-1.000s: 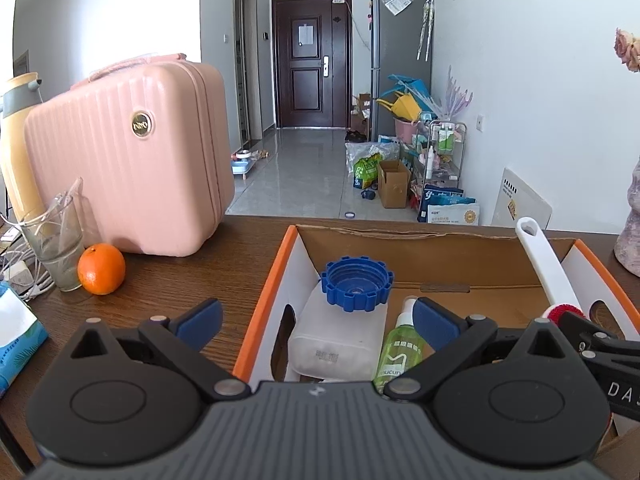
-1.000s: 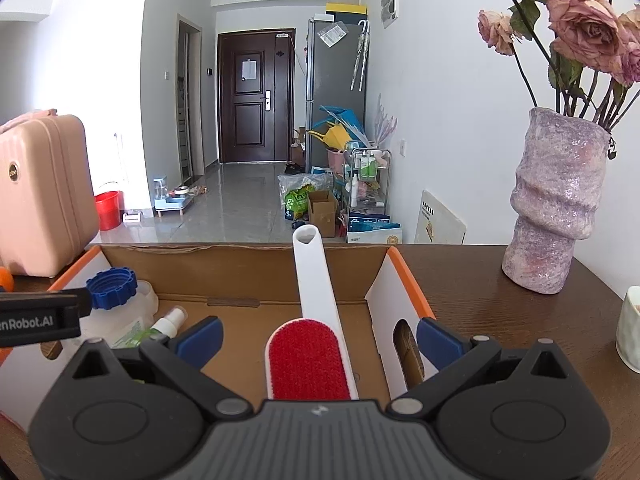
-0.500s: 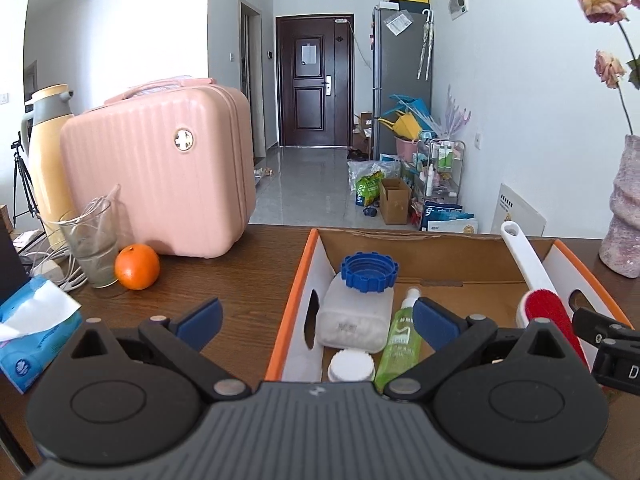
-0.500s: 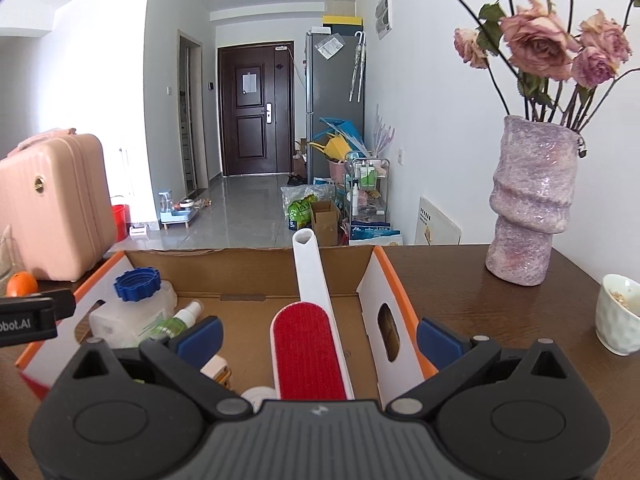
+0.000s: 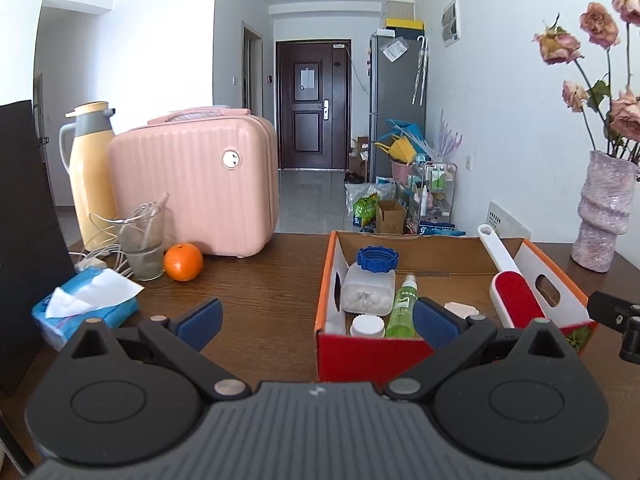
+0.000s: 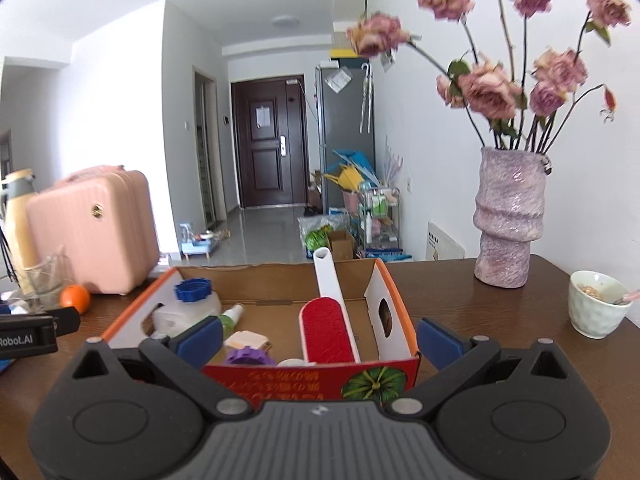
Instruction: Organize rigid objects
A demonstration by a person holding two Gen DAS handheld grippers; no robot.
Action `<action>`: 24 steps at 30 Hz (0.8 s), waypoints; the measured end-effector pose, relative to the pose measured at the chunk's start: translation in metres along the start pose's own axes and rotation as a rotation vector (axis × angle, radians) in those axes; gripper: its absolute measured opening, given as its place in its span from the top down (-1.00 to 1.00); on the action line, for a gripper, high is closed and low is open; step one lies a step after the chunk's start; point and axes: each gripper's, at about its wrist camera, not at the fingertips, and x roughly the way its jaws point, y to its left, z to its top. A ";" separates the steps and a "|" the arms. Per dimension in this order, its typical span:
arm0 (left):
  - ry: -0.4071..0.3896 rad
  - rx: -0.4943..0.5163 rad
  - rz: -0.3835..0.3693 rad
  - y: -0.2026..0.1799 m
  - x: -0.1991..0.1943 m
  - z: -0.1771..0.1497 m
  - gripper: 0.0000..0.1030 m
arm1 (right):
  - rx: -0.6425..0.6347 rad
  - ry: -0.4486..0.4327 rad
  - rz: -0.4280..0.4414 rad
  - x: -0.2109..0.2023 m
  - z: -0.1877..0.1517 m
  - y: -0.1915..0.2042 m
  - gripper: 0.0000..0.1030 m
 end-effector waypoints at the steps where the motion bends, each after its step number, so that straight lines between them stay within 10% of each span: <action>1: -0.008 0.001 -0.003 0.003 -0.010 -0.003 -1.00 | -0.003 -0.008 0.007 -0.009 -0.002 0.001 -1.00; 24: -0.068 0.030 -0.029 0.043 -0.160 -0.097 -1.00 | -0.034 -0.084 0.005 -0.178 -0.087 0.001 -1.00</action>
